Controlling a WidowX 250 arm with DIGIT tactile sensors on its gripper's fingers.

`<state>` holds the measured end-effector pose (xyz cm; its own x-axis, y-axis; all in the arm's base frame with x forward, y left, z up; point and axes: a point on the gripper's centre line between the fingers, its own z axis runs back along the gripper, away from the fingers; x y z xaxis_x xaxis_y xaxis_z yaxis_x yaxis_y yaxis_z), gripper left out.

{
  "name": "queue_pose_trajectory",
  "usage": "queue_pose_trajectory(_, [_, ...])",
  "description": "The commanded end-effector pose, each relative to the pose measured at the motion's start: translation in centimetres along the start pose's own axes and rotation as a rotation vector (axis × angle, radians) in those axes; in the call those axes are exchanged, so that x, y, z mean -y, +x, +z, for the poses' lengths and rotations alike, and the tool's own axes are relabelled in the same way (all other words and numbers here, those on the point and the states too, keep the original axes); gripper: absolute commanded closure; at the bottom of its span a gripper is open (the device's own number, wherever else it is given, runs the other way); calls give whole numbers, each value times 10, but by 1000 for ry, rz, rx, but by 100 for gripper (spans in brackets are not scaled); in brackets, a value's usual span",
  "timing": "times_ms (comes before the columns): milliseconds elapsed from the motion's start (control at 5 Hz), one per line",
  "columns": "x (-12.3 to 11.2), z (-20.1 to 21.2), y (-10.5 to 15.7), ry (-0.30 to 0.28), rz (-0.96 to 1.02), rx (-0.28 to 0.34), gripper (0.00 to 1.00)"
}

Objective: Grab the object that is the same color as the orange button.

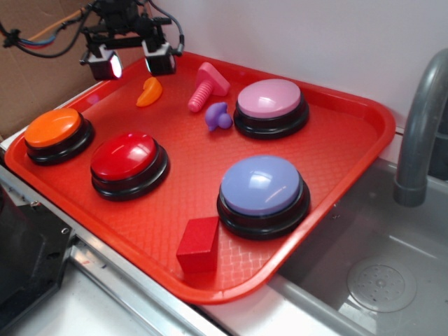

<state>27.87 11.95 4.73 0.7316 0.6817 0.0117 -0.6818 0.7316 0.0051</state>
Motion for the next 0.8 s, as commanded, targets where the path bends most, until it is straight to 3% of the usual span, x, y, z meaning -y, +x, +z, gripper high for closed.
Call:
queue_pose_trajectory(0, [-11, -18, 21, -4, 79, 71, 0])
queue_pose_trajectory(200, [-9, -22, 17, -40, 132, 100, 100])
queue_pose_trajectory(600, [-5, -20, 16, -41, 113, 110, 100])
